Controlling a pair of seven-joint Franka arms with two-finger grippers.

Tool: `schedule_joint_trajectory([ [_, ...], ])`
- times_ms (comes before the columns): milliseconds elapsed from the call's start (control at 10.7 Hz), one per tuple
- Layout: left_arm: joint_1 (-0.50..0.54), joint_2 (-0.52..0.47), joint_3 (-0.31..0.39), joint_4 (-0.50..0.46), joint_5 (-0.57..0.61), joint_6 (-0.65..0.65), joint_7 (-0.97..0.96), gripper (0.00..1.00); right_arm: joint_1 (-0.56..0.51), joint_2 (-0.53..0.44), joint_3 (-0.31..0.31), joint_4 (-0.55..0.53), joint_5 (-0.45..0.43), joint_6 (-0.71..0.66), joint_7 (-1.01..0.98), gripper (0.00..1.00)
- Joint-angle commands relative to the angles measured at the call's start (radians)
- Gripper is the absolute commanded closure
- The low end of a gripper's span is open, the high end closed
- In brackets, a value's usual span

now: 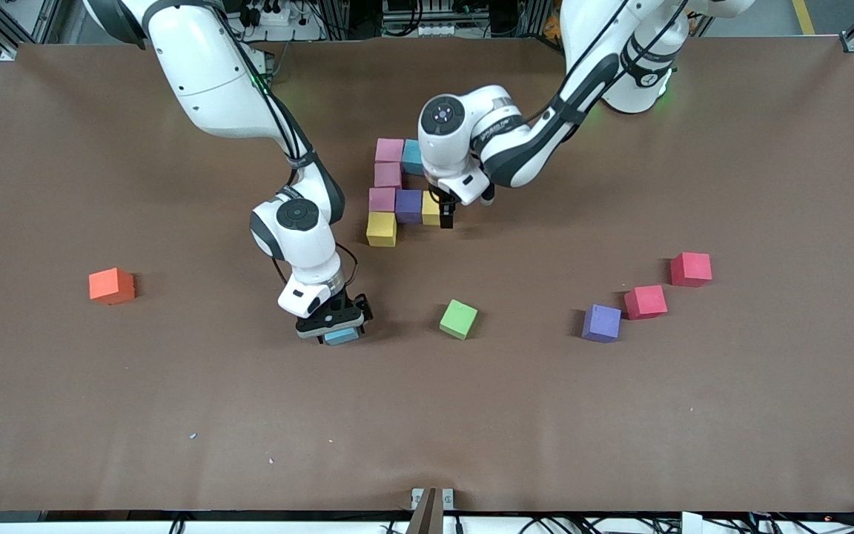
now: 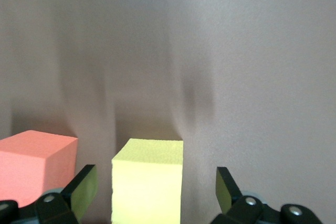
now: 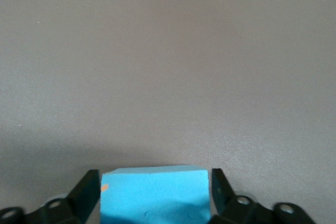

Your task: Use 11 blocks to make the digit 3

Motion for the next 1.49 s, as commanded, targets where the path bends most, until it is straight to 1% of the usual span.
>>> schedule_joint_trajectory([
  [0, 0.044, -0.048, -0.030, -0.008, 0.002, -0.058, 0.039, 0.00, -0.003, -0.013, 0.012, -0.009, 0.006, -0.028, -0.013, 1.00],
  [93, 0.071, -0.048, -0.029, -0.002, 0.002, -0.070, 0.050, 0.00, -0.003, -0.024, 0.024, -0.002, 0.006, -0.085, -0.014, 1.00],
  [280, 0.163, -0.048, -0.029, 0.009, 0.002, -0.078, 0.131, 0.00, 0.000, -0.057, 0.038, 0.000, 0.017, -0.155, -0.013, 1.00],
  [374, 0.220, -0.050, -0.029, 0.020, 0.004, -0.078, 0.174, 0.00, 0.000, -0.071, 0.044, 0.002, 0.075, -0.183, -0.013, 1.00],
  [560, 0.321, -0.051, -0.027, 0.043, 0.006, -0.078, 0.282, 0.00, 0.026, -0.099, 0.055, 0.006, 0.223, -0.267, -0.013, 1.00],
  [654, 0.375, -0.048, -0.027, 0.050, 0.010, -0.078, 0.329, 0.00, 0.049, -0.114, 0.053, 0.006, 0.268, -0.306, -0.001, 1.00],
  [747, 0.415, -0.048, -0.027, 0.051, 0.010, -0.078, 0.389, 0.00, 0.075, -0.128, 0.052, 0.003, 0.287, -0.336, 0.047, 1.00],
  [841, 0.451, -0.045, -0.026, 0.049, 0.012, -0.078, 0.449, 0.00, 0.100, -0.142, 0.052, -0.003, 0.287, -0.355, 0.114, 1.00],
  [1028, 0.521, -0.016, -0.024, 0.076, 0.019, -0.075, 0.565, 0.00, 0.125, -0.160, 0.050, -0.030, 0.287, -0.341, 0.147, 1.00],
  [1121, 0.544, -0.005, -0.021, 0.092, 0.019, -0.075, 0.621, 0.00, 0.123, -0.172, 0.047, -0.072, 0.285, -0.293, 0.147, 1.00],
  [1214, 0.574, 0.004, -0.020, 0.106, 0.019, -0.075, 0.674, 0.00, 0.126, -0.185, 0.046, -0.131, 0.284, -0.210, 0.147, 1.00],
  [1308, 0.596, 0.031, -0.020, 0.141, 0.019, -0.075, 0.737, 0.00, 0.129, -0.192, 0.044, -0.170, 0.279, -0.165, 0.147, 1.00],
  [1401, 0.601, 0.063, -0.020, 0.181, 0.019, -0.075, 0.776, 0.00, 0.131, -0.200, 0.039, -0.191, 0.275, -0.162, 0.148, 1.00],
])
